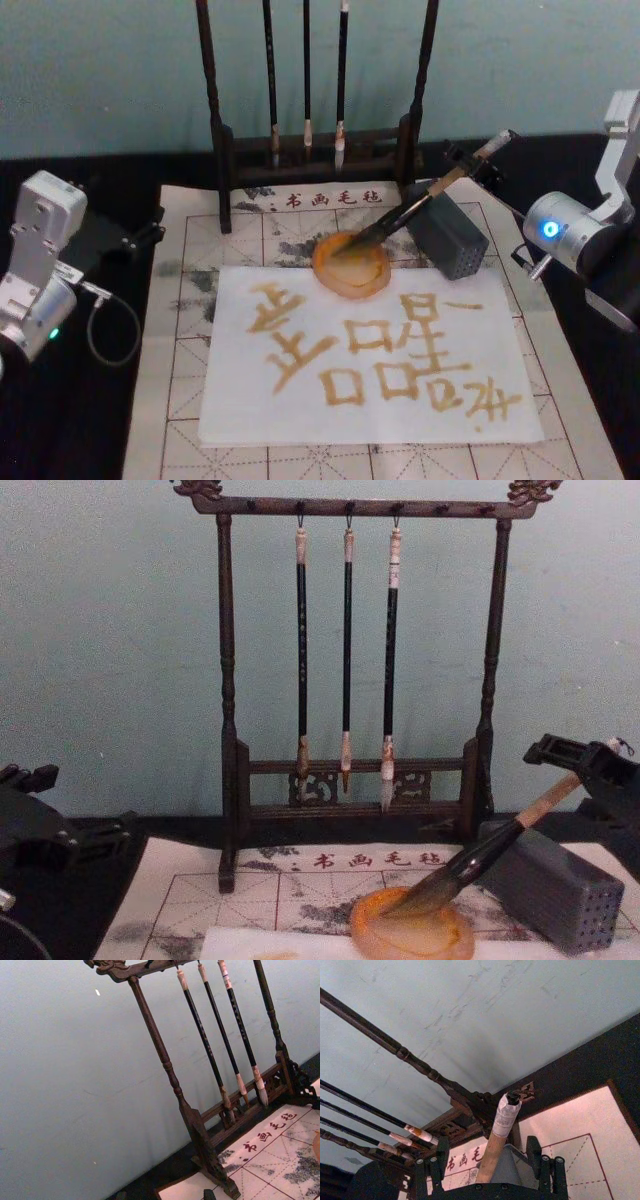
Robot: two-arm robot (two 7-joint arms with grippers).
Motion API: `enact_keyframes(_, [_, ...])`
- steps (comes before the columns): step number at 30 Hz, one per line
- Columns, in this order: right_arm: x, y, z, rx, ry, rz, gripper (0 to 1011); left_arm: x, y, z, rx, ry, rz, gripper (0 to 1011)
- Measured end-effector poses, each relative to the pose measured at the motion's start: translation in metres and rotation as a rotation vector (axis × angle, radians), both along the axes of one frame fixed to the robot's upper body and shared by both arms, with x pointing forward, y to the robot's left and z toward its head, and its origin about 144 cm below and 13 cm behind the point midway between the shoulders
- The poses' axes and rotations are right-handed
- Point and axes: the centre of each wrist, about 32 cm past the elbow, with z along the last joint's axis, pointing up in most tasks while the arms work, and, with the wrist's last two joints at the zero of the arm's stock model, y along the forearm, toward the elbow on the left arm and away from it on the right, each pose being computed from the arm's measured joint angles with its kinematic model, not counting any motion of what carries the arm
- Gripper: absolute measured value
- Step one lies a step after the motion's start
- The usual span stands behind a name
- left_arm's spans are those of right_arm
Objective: Pick up the brush from the inkstone, write on the paper, then place the brush back to its original position.
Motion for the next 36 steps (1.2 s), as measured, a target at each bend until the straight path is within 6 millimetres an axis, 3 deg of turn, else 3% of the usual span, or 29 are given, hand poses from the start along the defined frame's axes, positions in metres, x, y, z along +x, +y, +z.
enact_keyframes(27, [0.0046,0.0029,-0.003,-0.006,0.004,0.006,1002,0.0,0.0,0.0,0.0,0.0,0.0,1001])
enact_keyframes(36, [0.0045,0.0029,-0.0029,-0.005,0.004,0.006,799,0.0,0.0,0.0,0.0,0.0,0.0,1001])
